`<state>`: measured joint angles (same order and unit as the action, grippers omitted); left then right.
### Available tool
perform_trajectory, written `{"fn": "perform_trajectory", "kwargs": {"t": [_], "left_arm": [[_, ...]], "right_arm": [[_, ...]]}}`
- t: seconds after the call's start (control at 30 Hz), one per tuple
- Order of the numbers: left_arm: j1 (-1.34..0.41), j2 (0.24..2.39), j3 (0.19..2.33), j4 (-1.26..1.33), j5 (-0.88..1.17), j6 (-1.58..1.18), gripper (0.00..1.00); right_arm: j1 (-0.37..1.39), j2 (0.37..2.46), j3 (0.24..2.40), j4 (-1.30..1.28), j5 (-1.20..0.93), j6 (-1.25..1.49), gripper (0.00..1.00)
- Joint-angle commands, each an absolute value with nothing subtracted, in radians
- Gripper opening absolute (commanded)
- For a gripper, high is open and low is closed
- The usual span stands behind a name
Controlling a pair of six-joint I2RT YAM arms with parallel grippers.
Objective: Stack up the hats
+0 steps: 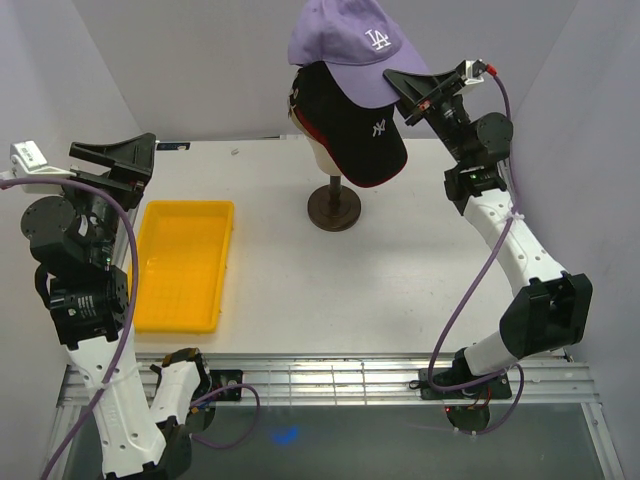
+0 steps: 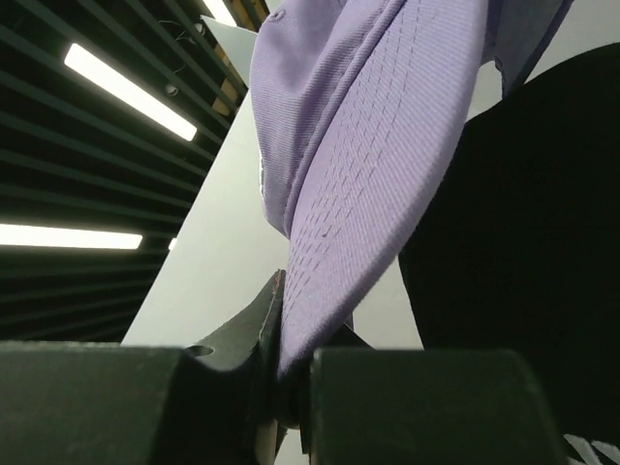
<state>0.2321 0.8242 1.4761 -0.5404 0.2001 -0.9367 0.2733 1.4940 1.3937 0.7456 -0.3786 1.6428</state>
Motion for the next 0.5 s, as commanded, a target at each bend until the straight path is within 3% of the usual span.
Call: {"fn": "perform_trajectory", "kwargs": {"t": [0.0,0.47], "left_arm": [[0.227,0.827,1.473,-0.525,0.215,-0.936,0.84],[0.219,0.830,1.459,-0.517,0.213,-0.933,0.84]], "right_arm": [[0.265,1.502,1.463,0.848,-0.393,1.654,0.08],[0.242,1.419,1.263,0.934,-0.414,1.701,0.08]]}}
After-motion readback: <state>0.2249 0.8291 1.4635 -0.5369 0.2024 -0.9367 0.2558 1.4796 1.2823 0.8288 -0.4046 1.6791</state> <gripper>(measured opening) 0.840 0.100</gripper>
